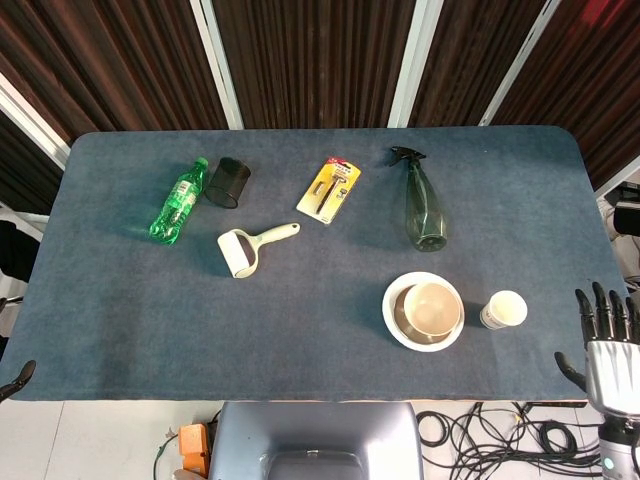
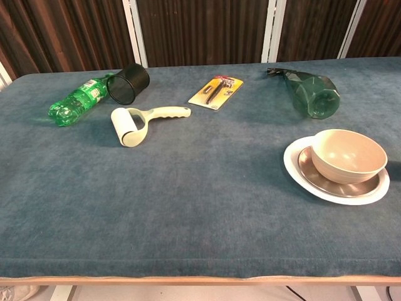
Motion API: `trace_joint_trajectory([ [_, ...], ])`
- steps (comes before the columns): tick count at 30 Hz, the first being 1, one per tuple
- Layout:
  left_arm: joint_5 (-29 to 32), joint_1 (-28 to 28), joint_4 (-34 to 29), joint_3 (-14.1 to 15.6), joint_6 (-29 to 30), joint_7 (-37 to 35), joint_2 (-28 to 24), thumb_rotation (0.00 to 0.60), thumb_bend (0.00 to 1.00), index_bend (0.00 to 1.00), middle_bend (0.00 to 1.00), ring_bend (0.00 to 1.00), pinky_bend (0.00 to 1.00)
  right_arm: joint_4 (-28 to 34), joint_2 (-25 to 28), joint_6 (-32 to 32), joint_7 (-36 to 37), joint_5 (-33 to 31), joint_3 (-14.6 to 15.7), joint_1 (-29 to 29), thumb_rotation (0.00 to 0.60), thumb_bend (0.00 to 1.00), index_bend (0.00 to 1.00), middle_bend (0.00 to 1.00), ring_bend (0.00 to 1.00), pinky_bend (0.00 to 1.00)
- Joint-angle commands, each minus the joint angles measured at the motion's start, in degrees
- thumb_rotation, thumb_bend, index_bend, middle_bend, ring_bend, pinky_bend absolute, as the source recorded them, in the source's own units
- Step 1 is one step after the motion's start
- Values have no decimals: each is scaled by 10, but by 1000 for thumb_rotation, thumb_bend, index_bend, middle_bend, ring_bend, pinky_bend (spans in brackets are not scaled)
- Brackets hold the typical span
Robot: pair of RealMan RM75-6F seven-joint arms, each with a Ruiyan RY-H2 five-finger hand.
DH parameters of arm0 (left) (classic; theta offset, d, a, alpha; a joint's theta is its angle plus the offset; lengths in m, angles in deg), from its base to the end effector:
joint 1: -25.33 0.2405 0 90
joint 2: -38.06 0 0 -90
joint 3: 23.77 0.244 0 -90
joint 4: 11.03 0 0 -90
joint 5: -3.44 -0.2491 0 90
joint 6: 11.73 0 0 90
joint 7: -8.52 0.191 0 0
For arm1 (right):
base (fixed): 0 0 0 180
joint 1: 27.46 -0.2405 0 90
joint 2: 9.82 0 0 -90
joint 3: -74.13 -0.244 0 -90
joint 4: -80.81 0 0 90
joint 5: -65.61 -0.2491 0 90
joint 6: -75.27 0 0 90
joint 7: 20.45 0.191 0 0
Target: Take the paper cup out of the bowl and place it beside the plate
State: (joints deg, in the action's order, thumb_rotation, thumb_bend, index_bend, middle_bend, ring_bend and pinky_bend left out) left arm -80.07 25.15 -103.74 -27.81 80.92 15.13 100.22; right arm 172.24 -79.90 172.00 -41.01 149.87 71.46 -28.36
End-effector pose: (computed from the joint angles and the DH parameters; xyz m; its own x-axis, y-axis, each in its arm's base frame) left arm -0.3302 0.2071 0.1584 0.5271 -0.1044 0.8434 0.8485 0.1194 -0.5155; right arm -0.3130 -0.2041 0.1231 0.6332 0.1277 0.7634 -0.7735 0.1375 0.6187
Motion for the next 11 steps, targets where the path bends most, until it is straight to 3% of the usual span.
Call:
trace_joint_trajectory([
  [1,-2,1,-5,2,1,17,3,600,222,38,76,112,316,9,3,-16,-6,-15,-11,0,600,90,84,0,0,73],
  [11,13,-6,-23,4,-27,38,-1,600,219,36,78,112,313,20,16,-44,-1,-16,-6,0,600,90,84,0,0,79],
])
